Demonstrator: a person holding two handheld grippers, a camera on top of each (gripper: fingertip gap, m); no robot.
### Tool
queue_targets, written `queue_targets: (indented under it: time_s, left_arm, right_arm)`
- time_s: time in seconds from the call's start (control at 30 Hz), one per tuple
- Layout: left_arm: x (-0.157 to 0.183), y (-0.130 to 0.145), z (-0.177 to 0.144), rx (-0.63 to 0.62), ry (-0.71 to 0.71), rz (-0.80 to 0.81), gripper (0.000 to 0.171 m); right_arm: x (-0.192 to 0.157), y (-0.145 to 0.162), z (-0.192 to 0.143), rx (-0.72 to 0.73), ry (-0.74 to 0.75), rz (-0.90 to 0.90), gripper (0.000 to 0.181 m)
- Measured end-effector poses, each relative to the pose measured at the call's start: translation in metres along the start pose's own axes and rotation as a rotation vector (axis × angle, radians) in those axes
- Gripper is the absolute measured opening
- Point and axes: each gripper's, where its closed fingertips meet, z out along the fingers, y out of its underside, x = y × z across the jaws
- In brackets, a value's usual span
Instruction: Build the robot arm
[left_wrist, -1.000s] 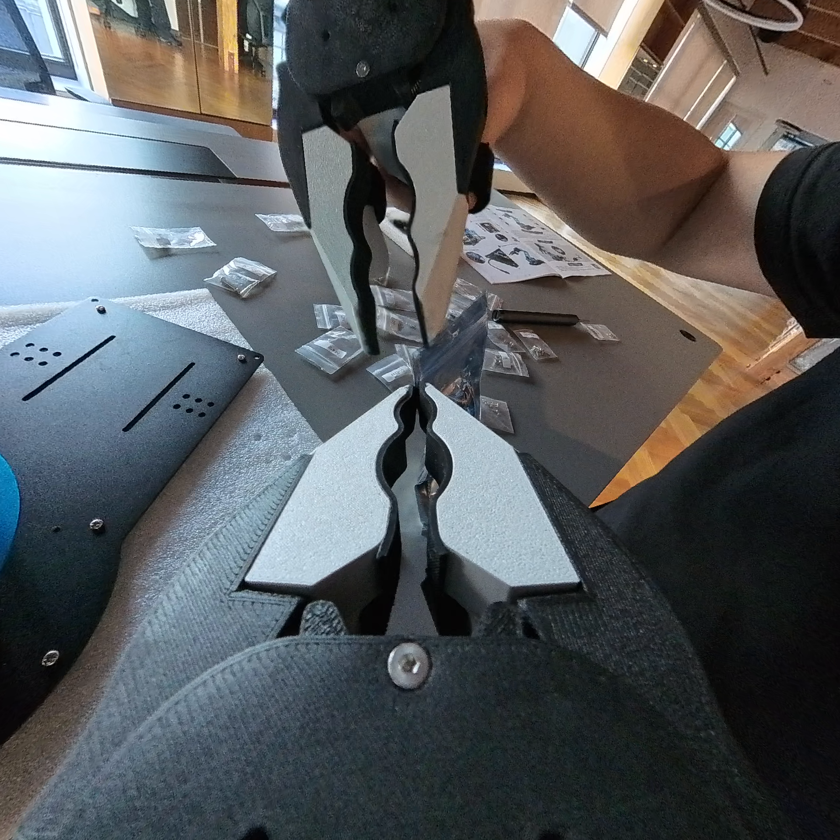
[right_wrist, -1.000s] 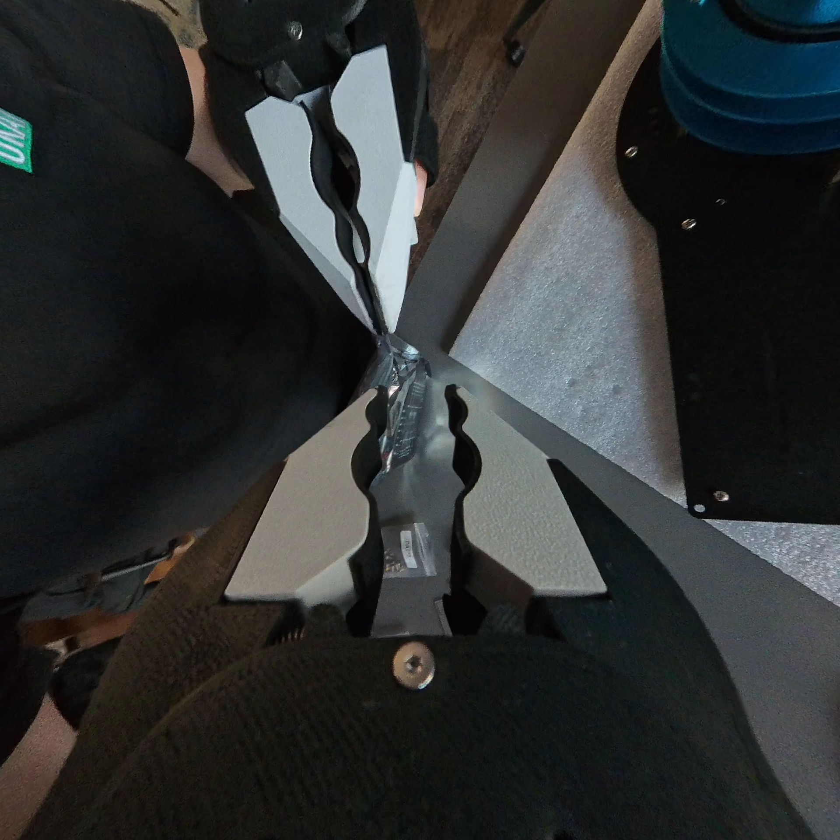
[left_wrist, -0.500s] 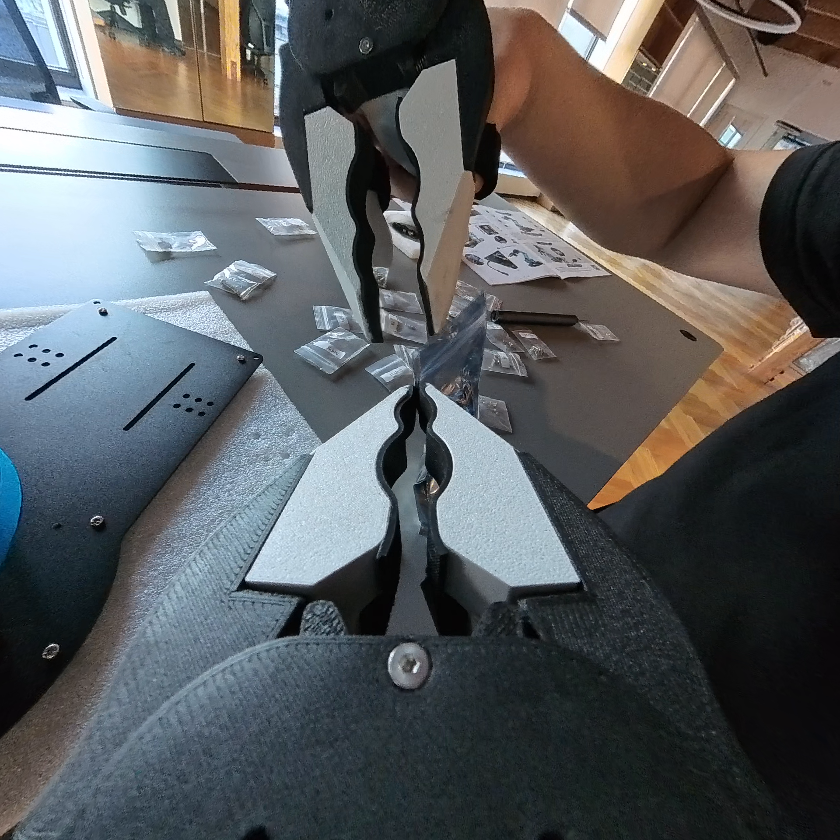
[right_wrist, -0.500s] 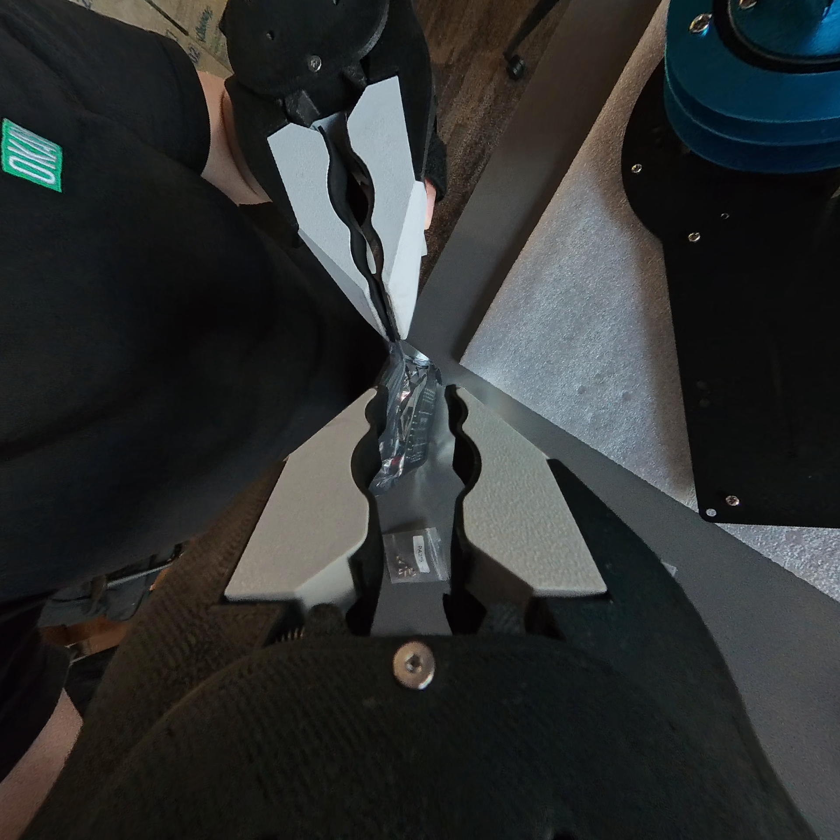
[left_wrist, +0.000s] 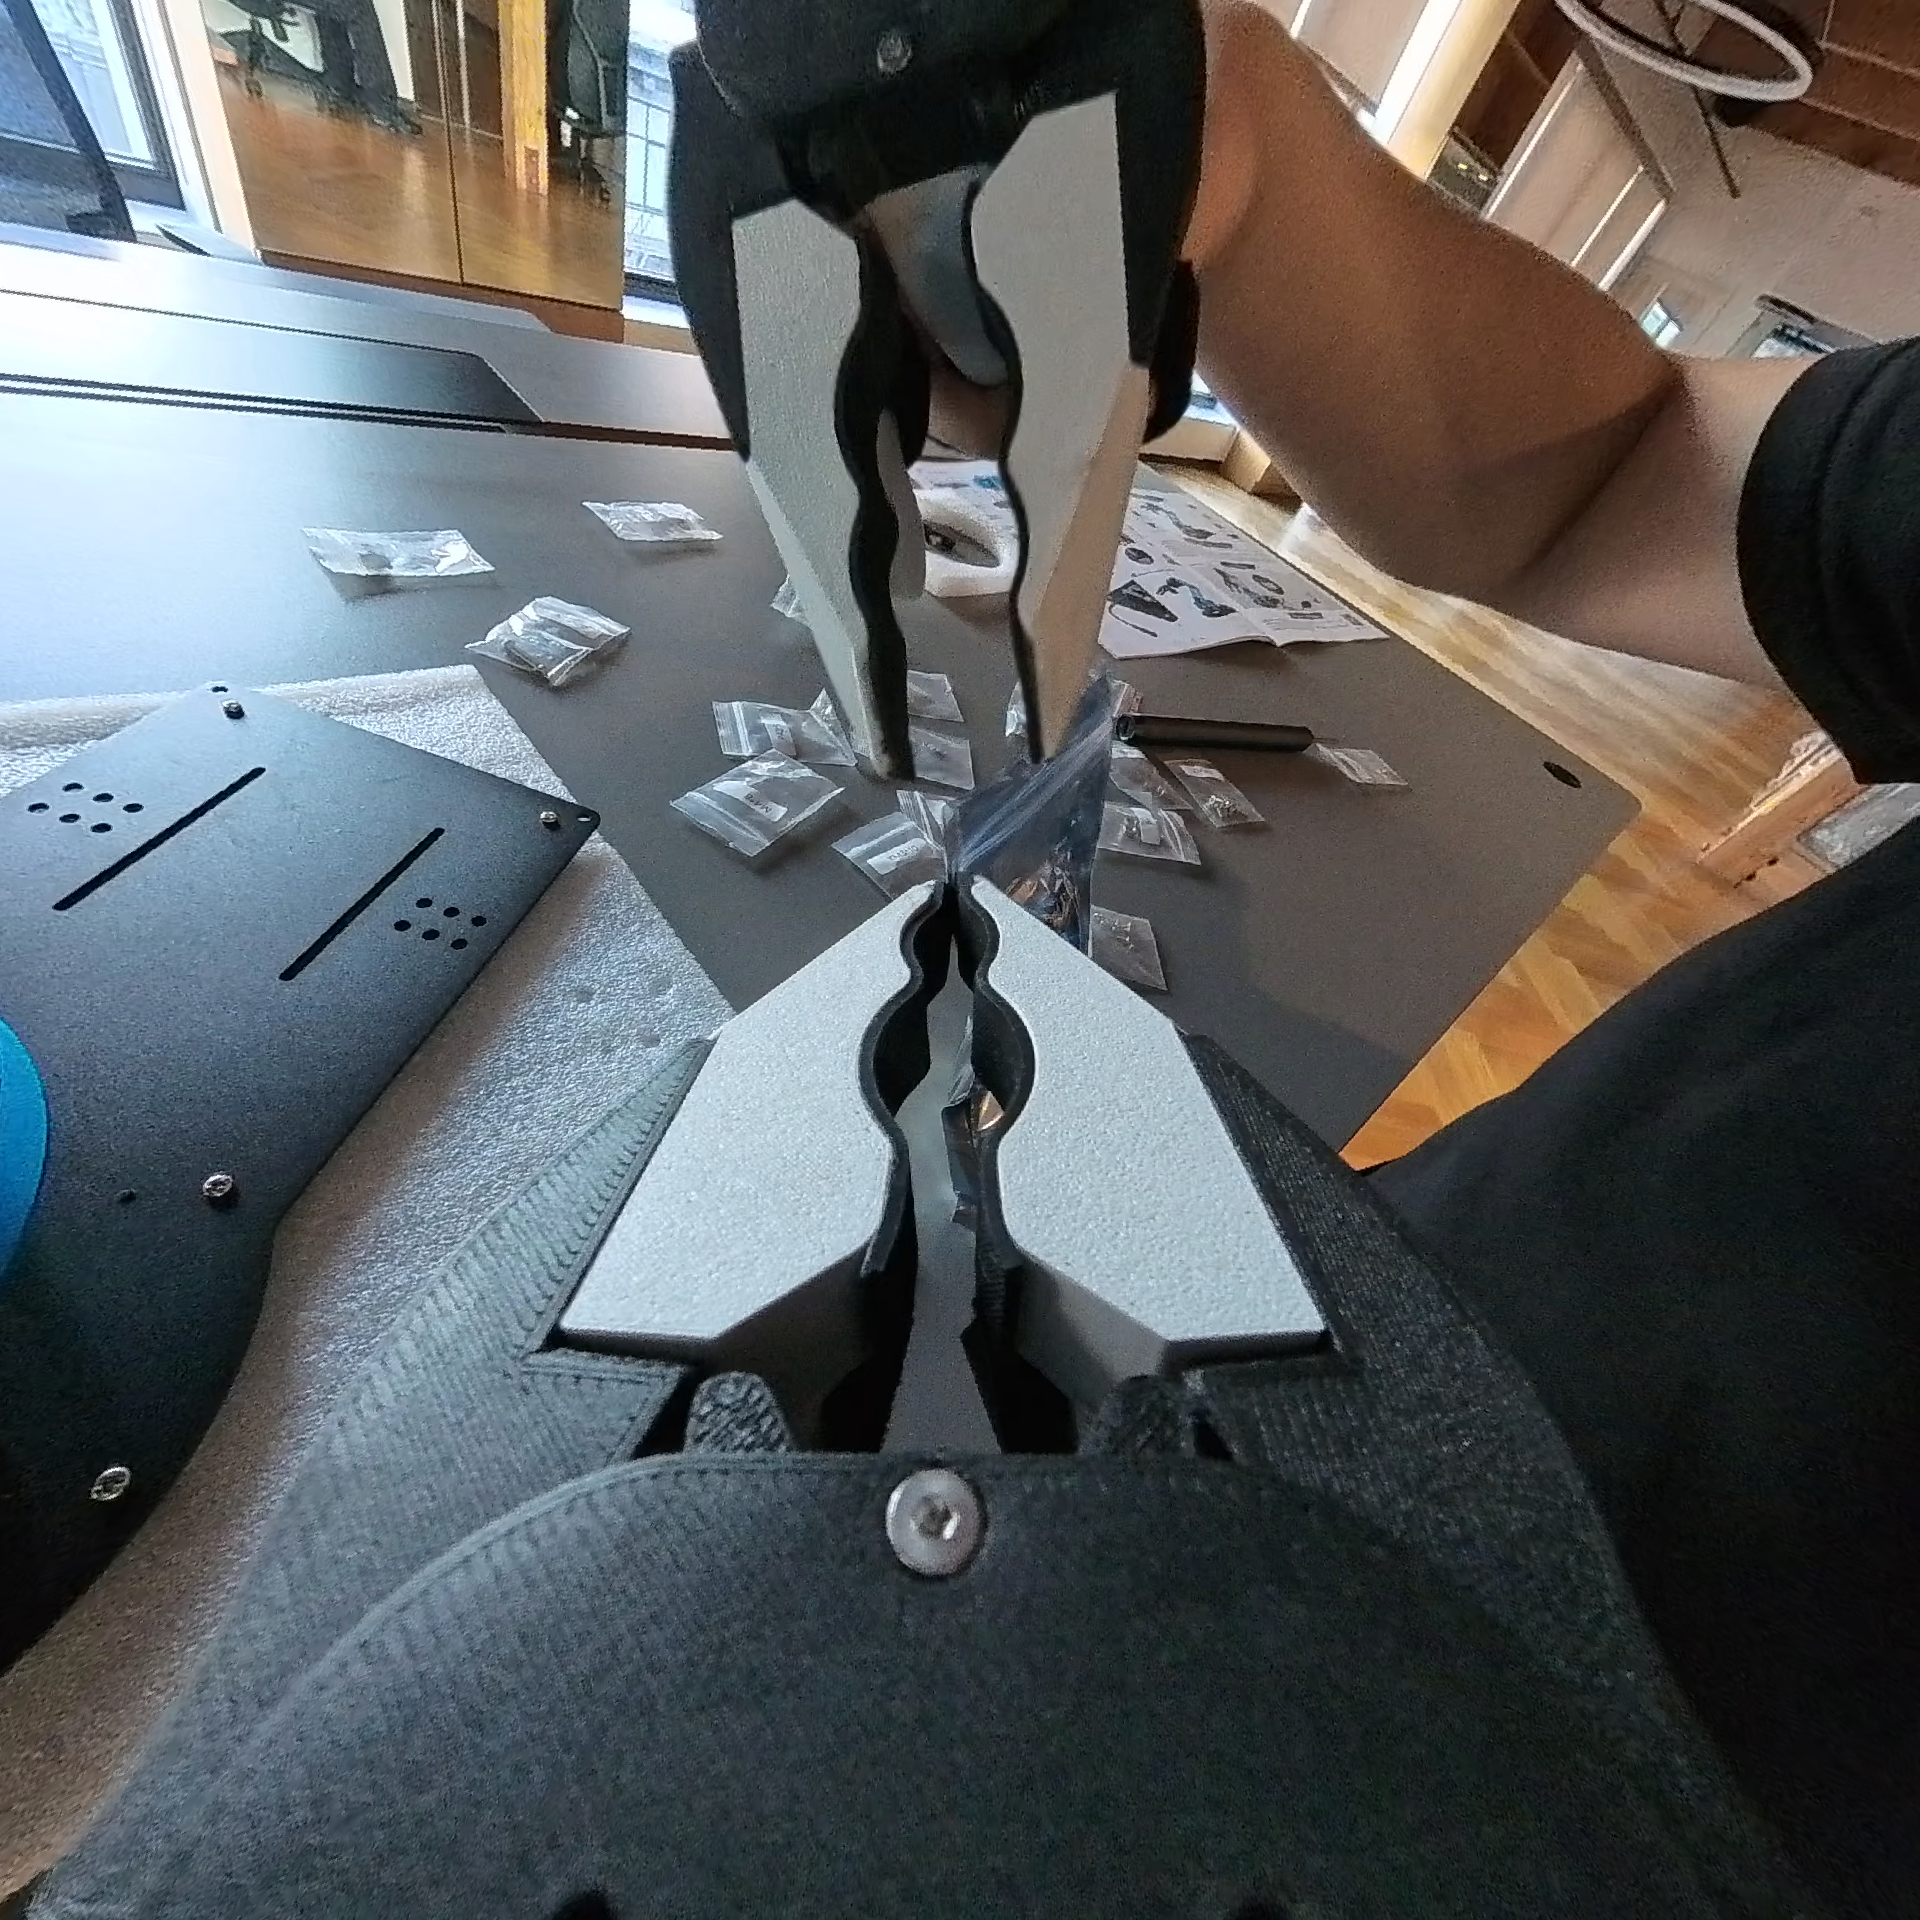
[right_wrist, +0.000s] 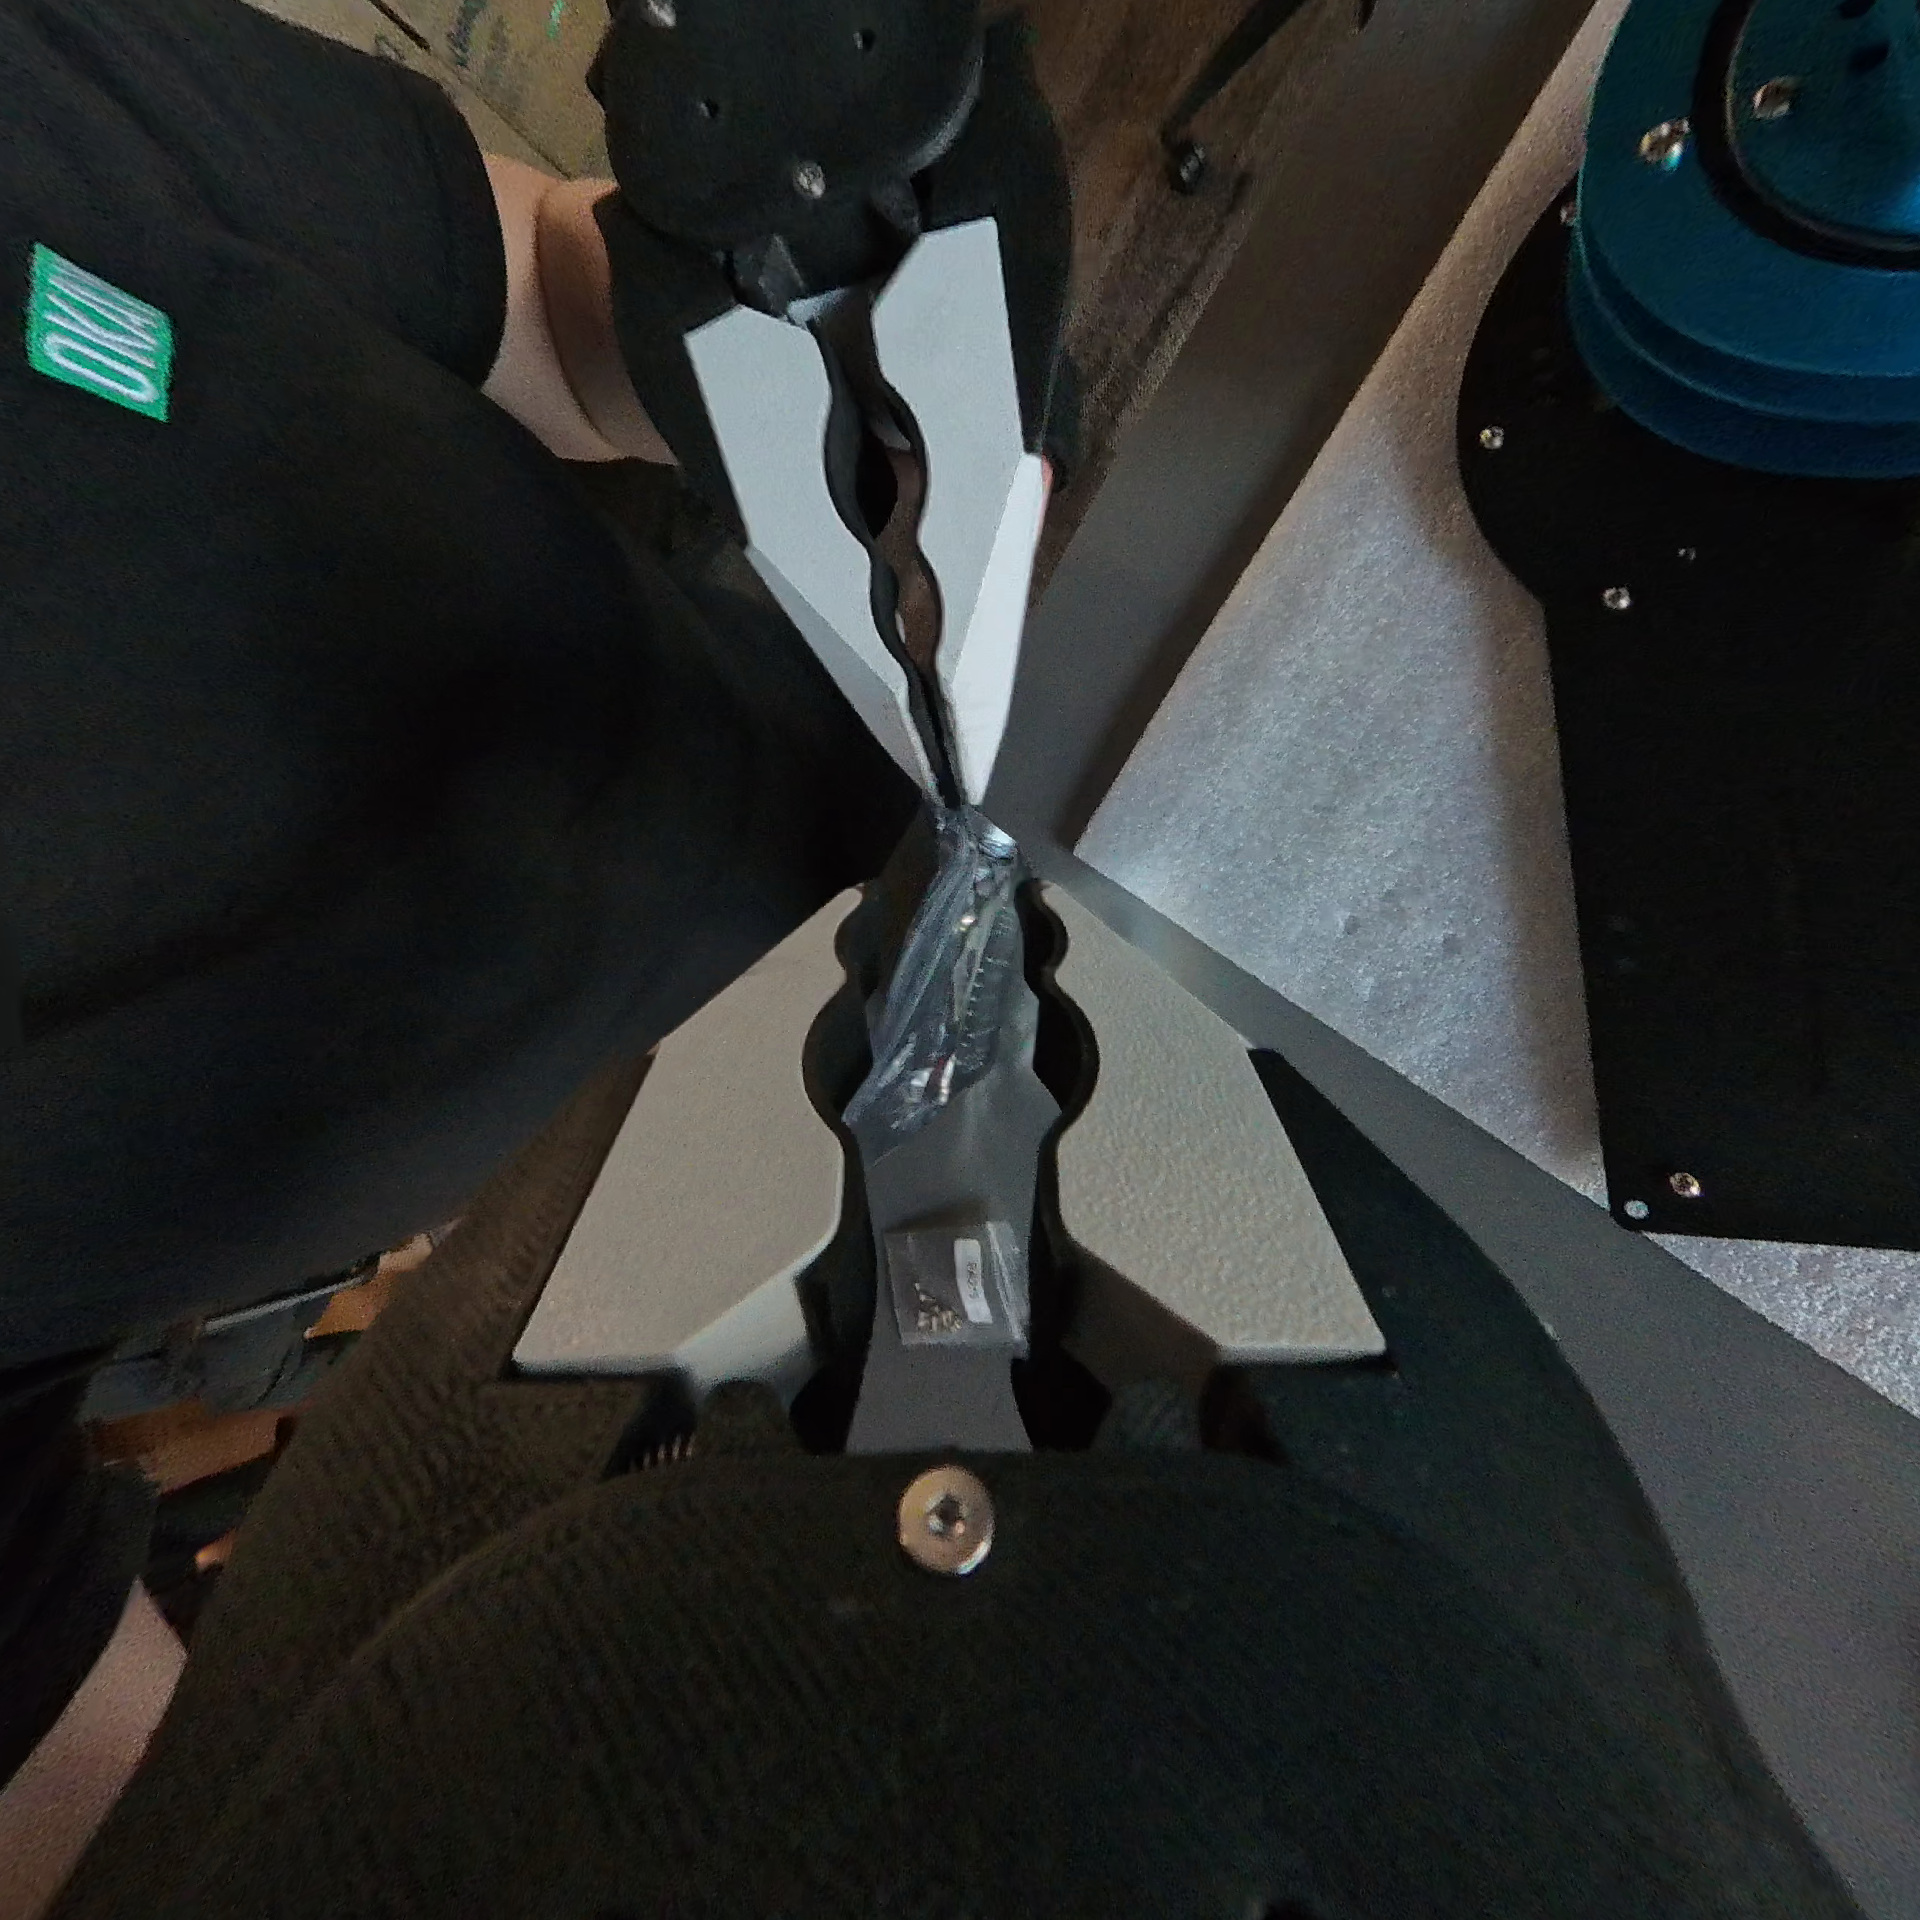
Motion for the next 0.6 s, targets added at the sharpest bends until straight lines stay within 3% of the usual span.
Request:
queue_targets:
  time_s: [0.4, 0.6]
  left_arm:
    - [0.004, -0.001, -0.002, 0.012, -0.009, 0.043, 0.000]
    - [0.003, -0.001, 0.000, 0.014, -0.022, 0.035, 0.000]
  right_arm:
    - [0.005, 0.007, 0.002, -0.028, -0.012, 0.050, 0.026]
    - [0.001, 0.014, 0.003, -0.124, 0.014, 0.025, 0.023]
